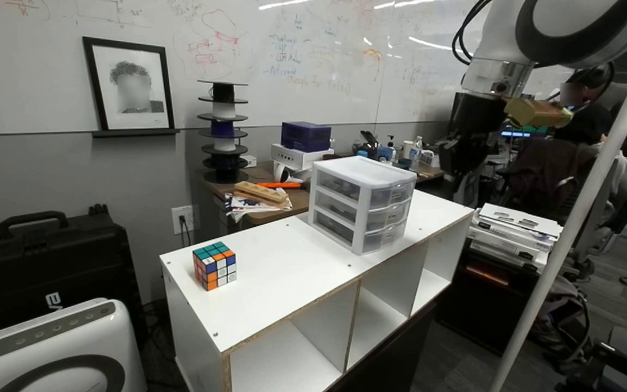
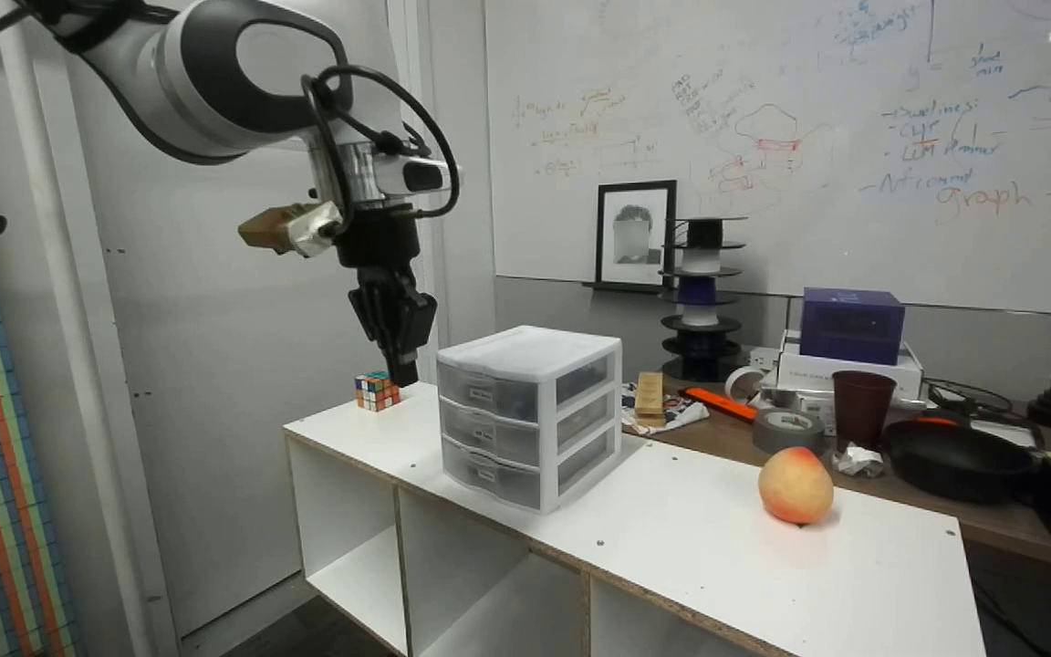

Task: Put the plastic and the white object into the drawer.

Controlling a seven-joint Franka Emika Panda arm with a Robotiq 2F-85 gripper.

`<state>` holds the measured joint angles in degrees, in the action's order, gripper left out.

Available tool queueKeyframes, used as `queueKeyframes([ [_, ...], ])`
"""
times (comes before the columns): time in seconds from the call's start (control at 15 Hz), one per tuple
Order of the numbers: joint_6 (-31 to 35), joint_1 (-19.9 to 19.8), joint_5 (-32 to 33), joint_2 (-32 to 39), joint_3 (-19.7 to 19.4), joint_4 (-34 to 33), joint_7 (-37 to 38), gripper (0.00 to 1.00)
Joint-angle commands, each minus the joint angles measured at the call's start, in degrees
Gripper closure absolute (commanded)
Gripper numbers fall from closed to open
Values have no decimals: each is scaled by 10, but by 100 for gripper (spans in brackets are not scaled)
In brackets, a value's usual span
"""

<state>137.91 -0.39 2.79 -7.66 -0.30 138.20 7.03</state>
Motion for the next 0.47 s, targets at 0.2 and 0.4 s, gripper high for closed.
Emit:
queueKeyframes([
  [0.2,-61,2,-33,-41,2,7,-26,72],
  [0.4,-61,2,-33,-35,2,8,-26,53],
])
